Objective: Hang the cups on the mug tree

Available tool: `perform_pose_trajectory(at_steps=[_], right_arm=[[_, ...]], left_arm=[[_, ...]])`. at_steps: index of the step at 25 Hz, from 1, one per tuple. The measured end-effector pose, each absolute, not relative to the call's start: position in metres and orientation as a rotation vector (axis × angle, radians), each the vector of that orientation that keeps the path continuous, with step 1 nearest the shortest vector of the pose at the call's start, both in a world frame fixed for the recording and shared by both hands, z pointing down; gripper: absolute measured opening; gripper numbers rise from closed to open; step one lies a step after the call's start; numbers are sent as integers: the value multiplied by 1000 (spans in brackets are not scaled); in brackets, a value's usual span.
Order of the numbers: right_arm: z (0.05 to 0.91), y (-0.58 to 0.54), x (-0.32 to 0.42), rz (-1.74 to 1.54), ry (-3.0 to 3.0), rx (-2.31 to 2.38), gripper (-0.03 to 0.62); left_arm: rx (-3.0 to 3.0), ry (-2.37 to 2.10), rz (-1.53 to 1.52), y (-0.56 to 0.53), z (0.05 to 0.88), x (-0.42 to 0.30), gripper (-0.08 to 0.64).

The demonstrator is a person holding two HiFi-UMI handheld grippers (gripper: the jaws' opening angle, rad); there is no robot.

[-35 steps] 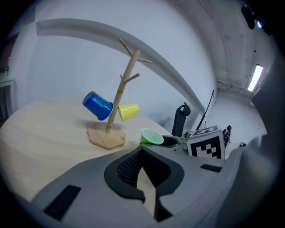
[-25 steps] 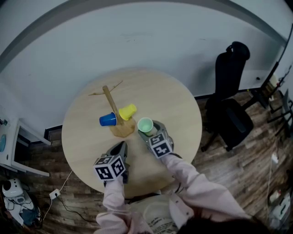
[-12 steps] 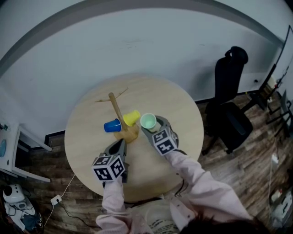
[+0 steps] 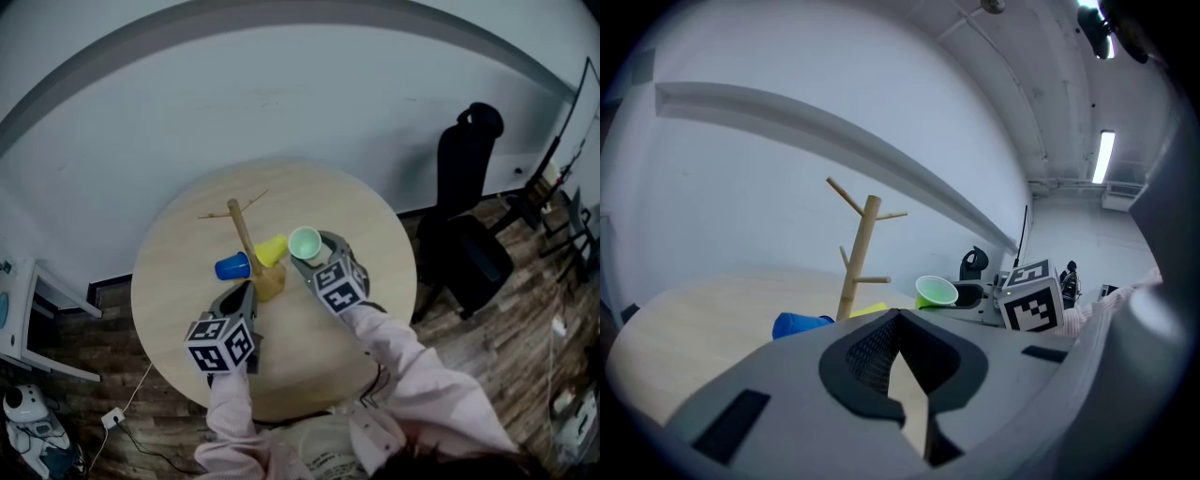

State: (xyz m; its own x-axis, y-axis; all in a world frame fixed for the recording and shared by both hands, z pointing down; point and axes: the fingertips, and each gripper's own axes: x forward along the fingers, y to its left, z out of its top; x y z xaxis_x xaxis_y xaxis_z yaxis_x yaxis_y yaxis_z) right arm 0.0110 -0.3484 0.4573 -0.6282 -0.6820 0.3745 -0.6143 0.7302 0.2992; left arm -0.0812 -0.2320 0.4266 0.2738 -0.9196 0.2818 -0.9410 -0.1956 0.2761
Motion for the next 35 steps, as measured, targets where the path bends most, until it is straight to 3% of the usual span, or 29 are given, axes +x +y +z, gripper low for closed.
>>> perform_pose_trajectory(at_steps=[35], right_arm=[[371, -390, -31, -585, -2335, 909, 307]], left_arm=[[2195, -1715, -17, -245, 390, -101, 15]])
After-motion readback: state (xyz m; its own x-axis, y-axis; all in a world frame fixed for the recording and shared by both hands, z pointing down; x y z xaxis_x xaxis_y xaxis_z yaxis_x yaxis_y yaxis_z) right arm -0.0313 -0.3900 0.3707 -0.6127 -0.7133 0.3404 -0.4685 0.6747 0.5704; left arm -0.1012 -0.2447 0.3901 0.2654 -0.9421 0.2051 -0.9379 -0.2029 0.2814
